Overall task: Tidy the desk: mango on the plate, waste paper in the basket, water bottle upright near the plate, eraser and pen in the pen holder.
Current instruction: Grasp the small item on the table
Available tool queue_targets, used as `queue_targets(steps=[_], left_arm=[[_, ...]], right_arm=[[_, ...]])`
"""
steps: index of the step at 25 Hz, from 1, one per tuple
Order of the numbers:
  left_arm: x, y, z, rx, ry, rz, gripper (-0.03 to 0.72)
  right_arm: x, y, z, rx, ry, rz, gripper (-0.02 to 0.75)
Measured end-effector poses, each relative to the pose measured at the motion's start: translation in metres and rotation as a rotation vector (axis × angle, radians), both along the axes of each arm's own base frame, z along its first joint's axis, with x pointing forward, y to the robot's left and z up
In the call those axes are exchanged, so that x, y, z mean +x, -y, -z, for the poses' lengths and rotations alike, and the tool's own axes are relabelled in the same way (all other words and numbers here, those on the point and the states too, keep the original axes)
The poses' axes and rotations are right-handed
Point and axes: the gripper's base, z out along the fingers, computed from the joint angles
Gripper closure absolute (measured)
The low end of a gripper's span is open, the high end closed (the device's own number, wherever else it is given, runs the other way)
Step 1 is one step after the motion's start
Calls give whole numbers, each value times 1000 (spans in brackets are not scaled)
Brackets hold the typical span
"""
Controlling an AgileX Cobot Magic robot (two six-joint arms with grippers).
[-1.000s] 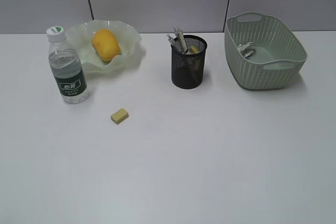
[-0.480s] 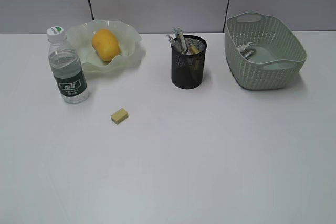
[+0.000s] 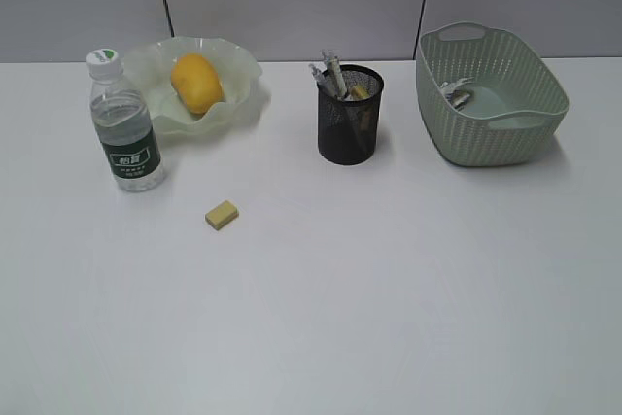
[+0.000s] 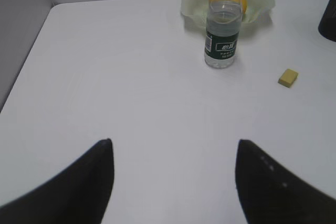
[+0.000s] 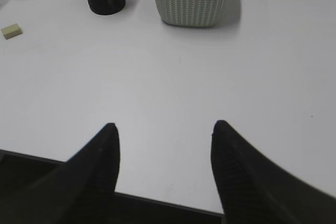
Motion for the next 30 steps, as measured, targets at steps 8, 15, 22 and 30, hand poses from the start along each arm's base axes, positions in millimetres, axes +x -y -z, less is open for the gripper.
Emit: queue_targets(steps=[8,15,22,30], left_arm=[[0,0,0,0,0,0,141],[0,0,0,0,0,0,141],[0,0,0,0,0,0,141],[0,0,0,0,0,0,141]], right_arm=[[0,0,0,0,1,0,290],[0,0,0,2,3,2,290],[1,-2,0,10,2,159,290],[1,-3,0,15,1,179,290]])
